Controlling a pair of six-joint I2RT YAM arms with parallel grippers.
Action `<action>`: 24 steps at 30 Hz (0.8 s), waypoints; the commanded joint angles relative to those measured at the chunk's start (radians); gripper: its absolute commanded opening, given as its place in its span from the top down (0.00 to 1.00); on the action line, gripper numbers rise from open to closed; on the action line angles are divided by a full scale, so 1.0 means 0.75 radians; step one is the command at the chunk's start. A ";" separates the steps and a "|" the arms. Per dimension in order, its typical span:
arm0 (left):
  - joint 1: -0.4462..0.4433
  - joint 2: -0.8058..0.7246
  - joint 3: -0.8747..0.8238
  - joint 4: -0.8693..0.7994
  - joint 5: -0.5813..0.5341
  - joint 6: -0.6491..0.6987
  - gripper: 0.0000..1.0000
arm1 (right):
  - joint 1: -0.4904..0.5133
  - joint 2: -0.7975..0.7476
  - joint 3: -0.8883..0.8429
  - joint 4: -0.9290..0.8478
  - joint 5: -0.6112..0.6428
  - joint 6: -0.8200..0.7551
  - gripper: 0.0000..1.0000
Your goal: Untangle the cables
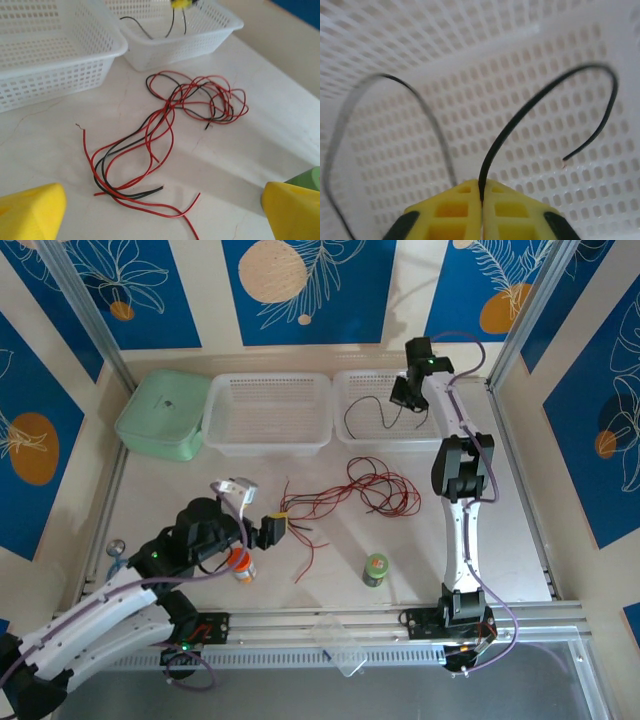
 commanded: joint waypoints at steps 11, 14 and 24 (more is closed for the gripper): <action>0.007 0.439 0.427 -0.422 -0.121 0.016 0.09 | 0.010 -0.217 0.015 -0.142 -0.105 -0.046 0.28; 0.008 0.590 0.527 -0.475 -0.117 0.010 0.13 | 0.036 -0.347 -0.068 -0.132 -0.084 -0.082 0.26; 0.008 1.094 0.808 -0.535 0.009 0.073 0.23 | 0.103 -1.050 -0.781 0.123 -0.093 -0.062 0.30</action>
